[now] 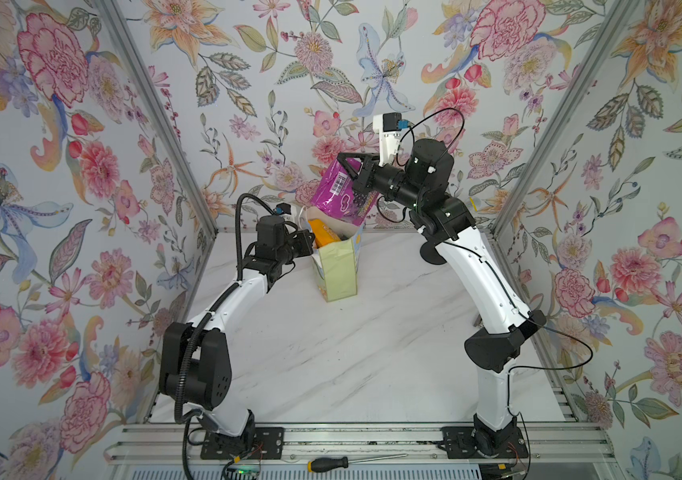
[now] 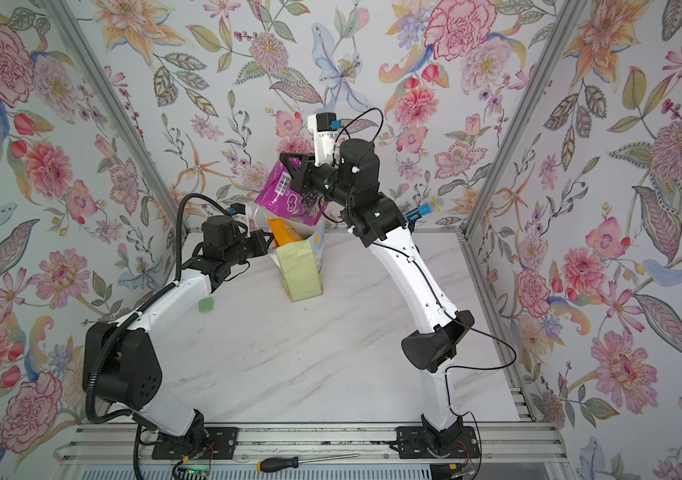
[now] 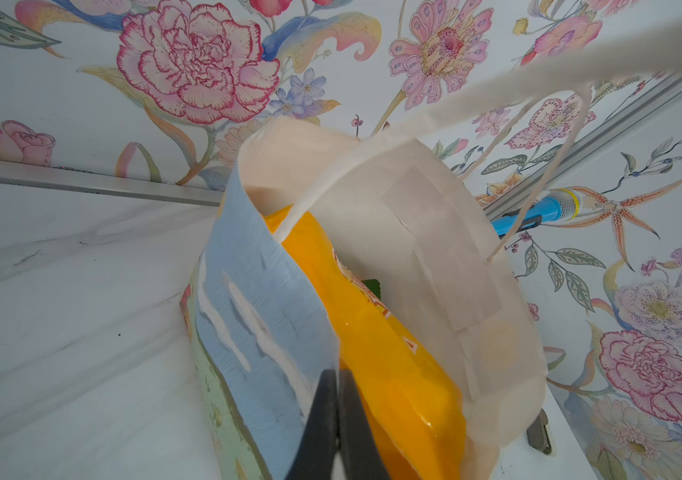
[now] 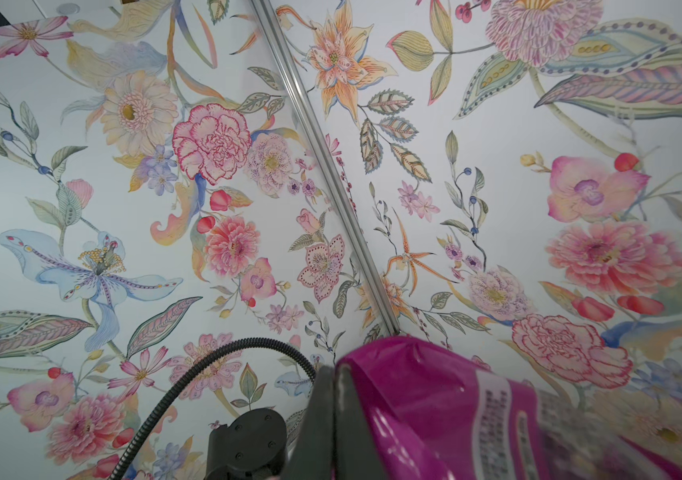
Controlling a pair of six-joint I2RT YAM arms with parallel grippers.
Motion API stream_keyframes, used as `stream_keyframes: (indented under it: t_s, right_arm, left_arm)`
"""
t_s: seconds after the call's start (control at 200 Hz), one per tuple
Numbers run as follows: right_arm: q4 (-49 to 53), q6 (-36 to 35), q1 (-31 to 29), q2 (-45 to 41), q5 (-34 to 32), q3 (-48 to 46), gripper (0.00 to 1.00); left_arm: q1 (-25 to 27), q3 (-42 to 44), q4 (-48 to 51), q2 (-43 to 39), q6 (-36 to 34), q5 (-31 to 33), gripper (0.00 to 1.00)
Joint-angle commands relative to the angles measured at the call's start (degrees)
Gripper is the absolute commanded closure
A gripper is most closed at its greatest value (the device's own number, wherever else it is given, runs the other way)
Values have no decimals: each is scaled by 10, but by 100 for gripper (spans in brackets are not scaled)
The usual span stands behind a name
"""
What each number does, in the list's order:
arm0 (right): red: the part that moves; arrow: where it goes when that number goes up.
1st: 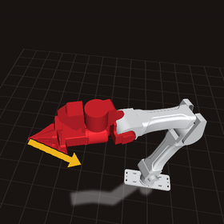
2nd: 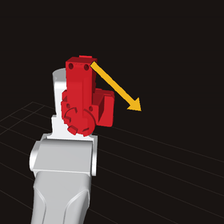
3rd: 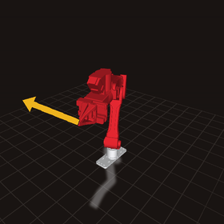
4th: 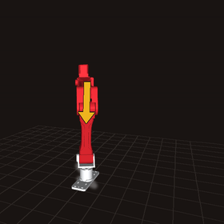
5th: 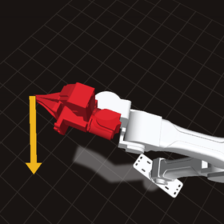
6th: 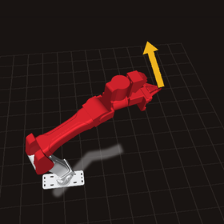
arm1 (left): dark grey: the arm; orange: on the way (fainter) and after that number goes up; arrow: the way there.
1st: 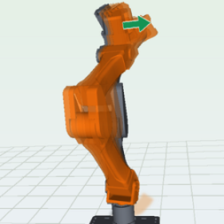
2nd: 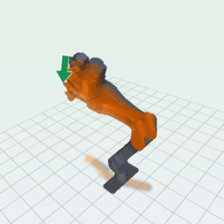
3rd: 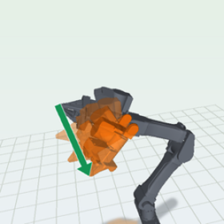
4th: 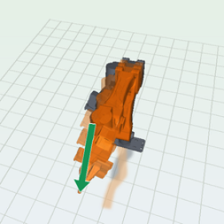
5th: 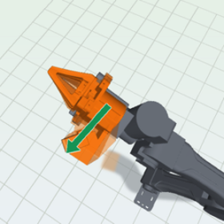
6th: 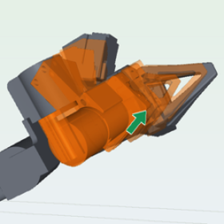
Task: Place the snacks into the paper bag
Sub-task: 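Lift the purple grape pack and carry it over the paper bag, then lower the purple grape pack into the bag with the right gripper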
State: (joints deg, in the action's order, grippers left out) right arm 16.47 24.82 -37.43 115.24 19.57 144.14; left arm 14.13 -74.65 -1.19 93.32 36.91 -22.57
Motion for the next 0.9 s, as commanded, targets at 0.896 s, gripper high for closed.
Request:
stream_keyframes:
  t_s: [0.896]
  right_arm:
    - [-165, 148, 74, 137, 170, 77, 100]
  left_arm:
    - [-7, 2, -18, -30, -3, -19, 100]
